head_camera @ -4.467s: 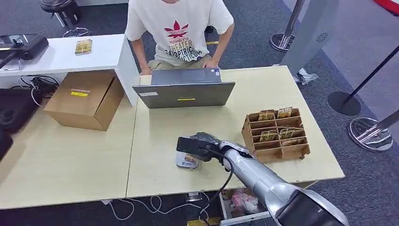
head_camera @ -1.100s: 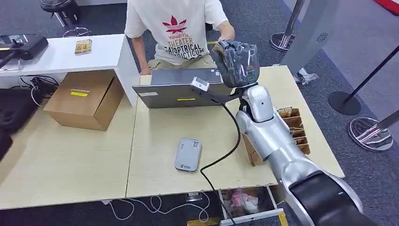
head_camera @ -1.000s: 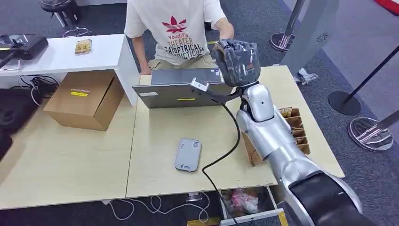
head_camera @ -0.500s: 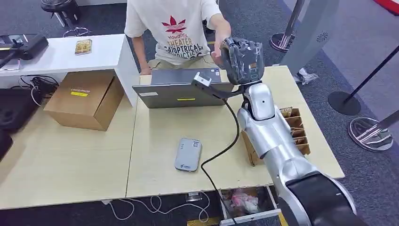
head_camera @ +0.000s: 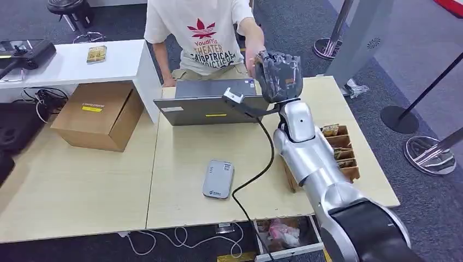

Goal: Pass the card to the sensor for recognition and then transmit it.

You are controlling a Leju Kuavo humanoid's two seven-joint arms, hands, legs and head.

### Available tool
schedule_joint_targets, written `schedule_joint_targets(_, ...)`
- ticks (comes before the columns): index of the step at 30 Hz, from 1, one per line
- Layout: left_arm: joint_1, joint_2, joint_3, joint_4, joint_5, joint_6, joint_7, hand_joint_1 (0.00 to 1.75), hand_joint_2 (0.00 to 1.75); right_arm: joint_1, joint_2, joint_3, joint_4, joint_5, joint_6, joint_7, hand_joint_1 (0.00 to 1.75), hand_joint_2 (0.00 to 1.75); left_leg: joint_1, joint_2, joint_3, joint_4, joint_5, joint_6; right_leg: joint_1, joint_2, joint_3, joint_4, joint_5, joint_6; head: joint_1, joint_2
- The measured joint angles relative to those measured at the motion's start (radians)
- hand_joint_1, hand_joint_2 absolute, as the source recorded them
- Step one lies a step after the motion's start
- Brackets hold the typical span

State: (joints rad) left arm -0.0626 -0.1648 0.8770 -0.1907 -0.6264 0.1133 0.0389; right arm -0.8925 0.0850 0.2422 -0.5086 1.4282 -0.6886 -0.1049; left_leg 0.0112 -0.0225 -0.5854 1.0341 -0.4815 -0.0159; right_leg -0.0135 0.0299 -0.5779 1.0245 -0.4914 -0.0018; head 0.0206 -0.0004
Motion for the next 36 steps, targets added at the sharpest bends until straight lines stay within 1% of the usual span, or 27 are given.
schedule_joint_targets(1,0.000,0.000,0.000,0.000,0.001,0.000,0.000,0.00,0.00,-0.001,0.002,0.000,0.005,0.000,0.000,0.000,0.75,1.75,0.000,0.000,0.000,0.000,0.000,0.000,0.000,0.000,0.000,0.000,0.000,0.000,0.000,0.000)
schedule_joint_targets(2,0.000,0.000,0.001,0.000,0.001,0.002,0.000,0.00,0.00,-0.002,0.003,0.000,0.012,0.000,0.000,0.001,0.17,1.75,0.000,0.000,0.000,0.000,0.000,0.000,0.000,0.000,0.000,0.000,0.000,0.000,0.000,0.000)
schedule_joint_targets(3,0.000,0.000,0.001,0.000,0.001,0.002,0.000,0.00,0.00,-0.003,0.005,0.000,0.019,0.000,0.000,0.001,0.00,1.75,0.000,0.000,0.000,0.000,0.000,0.000,0.000,0.000,0.000,0.000,0.000,0.000,0.000,0.000)
schedule_joint_targets(18,0.000,0.000,0.006,0.000,0.003,0.005,0.003,0.00,0.00,-0.014,0.016,0.000,0.090,0.000,-0.001,0.014,0.00,1.75,0.000,0.000,0.000,0.000,0.000,0.000,0.000,0.000,0.000,0.000,0.000,0.000,0.000,0.000)
schedule_joint_targets(22,0.000,-0.001,0.010,0.000,0.004,0.011,0.005,0.00,0.00,-0.014,0.016,0.000,0.087,-0.002,-0.001,0.015,0.00,1.75,0.000,0.000,0.000,0.000,0.000,0.000,0.000,0.000,0.000,0.000,0.000,0.000,0.000,0.000)
schedule_joint_targets(30,0.001,-0.008,0.022,0.000,0.008,0.019,0.013,0.00,0.00,-0.013,0.016,-0.006,0.053,-0.019,-0.002,-0.006,0.00,1.75,0.000,0.000,0.000,0.000,0.000,0.000,0.000,0.000,0.000,0.000,0.000,0.000,0.000,0.000)
schedule_joint_targets(36,0.001,-0.010,0.030,0.000,0.018,0.032,0.020,0.00,0.00,-0.008,0.004,-0.020,0.030,-0.026,-0.002,-0.015,0.00,1.75,0.000,0.000,0.000,0.000,0.000,0.000,0.000,0.000,-0.001,0.000,0.000,0.000,0.000,0.000)
